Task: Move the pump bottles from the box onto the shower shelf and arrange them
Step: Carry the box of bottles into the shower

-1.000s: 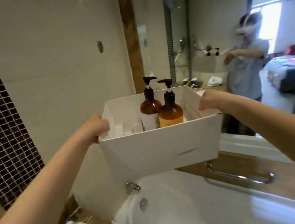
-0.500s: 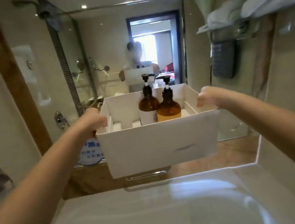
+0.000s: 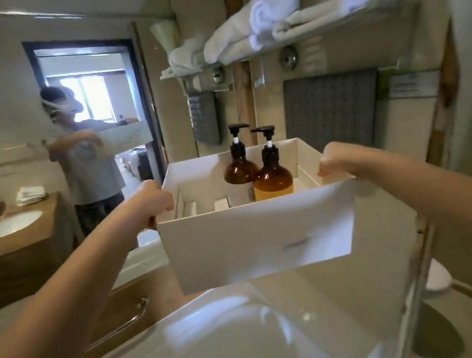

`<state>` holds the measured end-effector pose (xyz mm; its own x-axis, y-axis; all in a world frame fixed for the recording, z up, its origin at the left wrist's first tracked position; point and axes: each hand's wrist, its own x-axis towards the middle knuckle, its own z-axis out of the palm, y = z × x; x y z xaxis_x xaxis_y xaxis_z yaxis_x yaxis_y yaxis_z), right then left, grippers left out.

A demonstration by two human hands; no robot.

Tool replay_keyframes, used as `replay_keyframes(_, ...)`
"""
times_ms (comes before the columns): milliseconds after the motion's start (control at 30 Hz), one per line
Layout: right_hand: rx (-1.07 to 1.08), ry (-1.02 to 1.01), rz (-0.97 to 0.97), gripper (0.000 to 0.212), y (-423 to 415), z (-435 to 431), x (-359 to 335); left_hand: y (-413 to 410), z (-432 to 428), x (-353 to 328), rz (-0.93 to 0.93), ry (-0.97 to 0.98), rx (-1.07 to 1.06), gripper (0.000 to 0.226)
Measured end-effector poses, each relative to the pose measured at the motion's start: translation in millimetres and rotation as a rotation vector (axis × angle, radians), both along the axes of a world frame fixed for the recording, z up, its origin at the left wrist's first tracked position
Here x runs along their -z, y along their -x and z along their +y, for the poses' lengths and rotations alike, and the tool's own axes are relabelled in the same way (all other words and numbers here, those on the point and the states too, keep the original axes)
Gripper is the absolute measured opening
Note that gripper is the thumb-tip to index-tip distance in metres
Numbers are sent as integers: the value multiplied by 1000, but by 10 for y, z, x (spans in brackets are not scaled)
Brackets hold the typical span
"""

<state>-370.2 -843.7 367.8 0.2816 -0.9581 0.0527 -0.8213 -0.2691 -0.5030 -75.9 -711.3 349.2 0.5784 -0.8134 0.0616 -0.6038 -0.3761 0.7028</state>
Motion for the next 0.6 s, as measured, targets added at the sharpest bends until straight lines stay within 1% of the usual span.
replay_keyframes(200,249,-14,43,28,966,-33,60,783,-690,-9,-33,-50,238,3)
replay_keyframes(267,314,-33,37,19,1204,-3,66,997,-859,-25,-68,-52,293,6)
replay_keyframes(333,440,-63,16,9,1496,87,78,1265,-1078,-19,-100,-59,373,13)
replay_keyframes(400,550,-79,-4,7,1747,192,75,1527,-1265,-29,-109,-67,464,12)
replay_keyframes(467,639,-75,-7,8,1989,315,77,1802,-1430,-27,-143,-66,550,6)
replay_keyframes(533,719,-64,-16,4,2196,456,88,2060,-1584,1,-160,-50,637,7)
replay_keyframes(600,799,-69,-31,15,2396,588,112,2318,-1710,38,-140,-34,711,6)
